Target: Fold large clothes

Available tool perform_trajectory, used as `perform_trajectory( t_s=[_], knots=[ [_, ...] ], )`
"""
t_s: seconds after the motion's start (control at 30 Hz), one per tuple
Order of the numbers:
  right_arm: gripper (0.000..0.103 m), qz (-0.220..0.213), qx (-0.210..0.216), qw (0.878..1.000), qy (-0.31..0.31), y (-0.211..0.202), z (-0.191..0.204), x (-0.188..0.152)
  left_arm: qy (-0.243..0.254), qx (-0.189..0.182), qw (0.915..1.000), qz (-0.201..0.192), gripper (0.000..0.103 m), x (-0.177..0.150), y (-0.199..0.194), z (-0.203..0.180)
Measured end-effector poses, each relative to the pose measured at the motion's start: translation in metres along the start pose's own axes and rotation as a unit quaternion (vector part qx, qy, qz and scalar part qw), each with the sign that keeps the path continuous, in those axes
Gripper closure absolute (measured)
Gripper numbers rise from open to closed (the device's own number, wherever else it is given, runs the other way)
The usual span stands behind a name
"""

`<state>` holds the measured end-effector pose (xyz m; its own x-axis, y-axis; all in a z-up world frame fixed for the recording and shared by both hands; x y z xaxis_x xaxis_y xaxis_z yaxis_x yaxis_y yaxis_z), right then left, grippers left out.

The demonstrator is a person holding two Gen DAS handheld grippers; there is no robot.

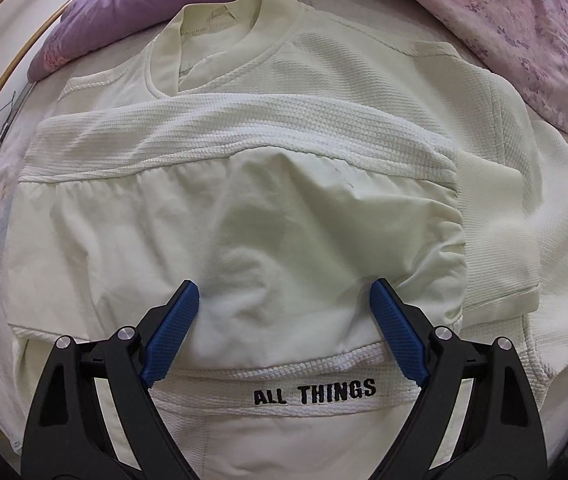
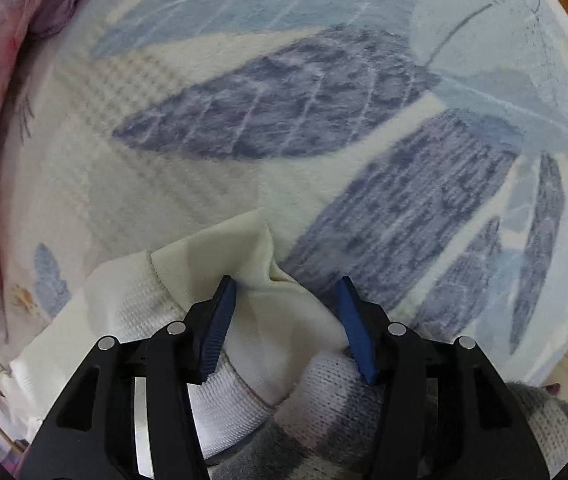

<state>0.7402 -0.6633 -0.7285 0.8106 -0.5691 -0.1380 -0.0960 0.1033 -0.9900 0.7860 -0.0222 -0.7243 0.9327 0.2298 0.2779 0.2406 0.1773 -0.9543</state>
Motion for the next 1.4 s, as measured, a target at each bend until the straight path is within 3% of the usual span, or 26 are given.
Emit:
perform_trajectory(
  t_s=[0.13,0.2,0.27,0.37,0.5,0.57,0.83,1.0,1.23,1.33,1.4],
  knots=[
    [0.071,-0.022,0.020,0.999,-0.027,-0.002,0.003,-0.002,-0.002,-0.004,1.0000,0.006,0.016,-0.002,-0.001,0.003],
    [0.100,-0.039,0.032,0.998,-0.044,-0.012,0.011,-0.008,-0.006,-0.015,0.9999,0.007,0.015,-0.004,-0.006,0.005],
    [0.101,-0.060,0.046,0.995,-0.065,-0.027,0.025,-0.020,-0.005,-0.031,0.9995,0.005,0.015,-0.006,-0.016,0.009],
    [0.102,-0.108,0.034,0.987,-0.111,-0.057,0.050,-0.034,-0.008,-0.053,0.9985,-0.009,0.015,-0.006,-0.036,0.023],
    [0.102,-0.162,0.100,0.971,-0.142,-0.109,0.090,-0.072,-0.037,-0.071,0.9964,-0.025,0.015,-0.004,-0.061,0.058],
    [0.102,-0.167,0.135,0.965,-0.149,-0.124,0.114,-0.090,-0.058,-0.074,0.9952,-0.028,0.015,-0.005,-0.070,0.083],
    [0.102,-0.191,0.185,0.929,-0.257,-0.186,0.278,-0.182,-0.108,-0.067,0.9910,-0.041,0.015,-0.004,-0.102,0.180],
    [0.102,-0.171,0.239,0.894,-0.339,-0.194,0.407,-0.283,-0.133,-0.066,0.9881,-0.041,0.015,-0.007,-0.110,0.250],
    [0.102,-0.118,0.299,0.851,-0.416,-0.174,0.569,-0.424,-0.159,-0.055,0.9844,-0.050,0.015,-0.012,-0.113,0.341],
    [0.102,-0.100,0.309,0.838,-0.439,-0.156,0.628,-0.472,-0.175,-0.054,0.9820,-0.044,0.015,-0.014,-0.106,0.374],
    [0.101,-0.090,0.296,0.837,-0.452,-0.135,0.660,-0.496,-0.182,-0.055,0.9810,-0.038,0.015,-0.017,-0.100,0.388]
  ],
)
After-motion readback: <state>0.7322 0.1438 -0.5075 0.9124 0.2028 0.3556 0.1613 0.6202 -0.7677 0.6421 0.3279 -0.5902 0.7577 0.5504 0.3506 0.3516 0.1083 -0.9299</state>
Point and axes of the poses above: each gripper's, at about its wrist camera, not at the fingertips, and y roughly the way its jaws point, z to its left, x to its top, the point moved 7 cm from there along y, roughly the way its jaws point, and after that the axes turned 8 degrees about -y, right-handed, at the moved point
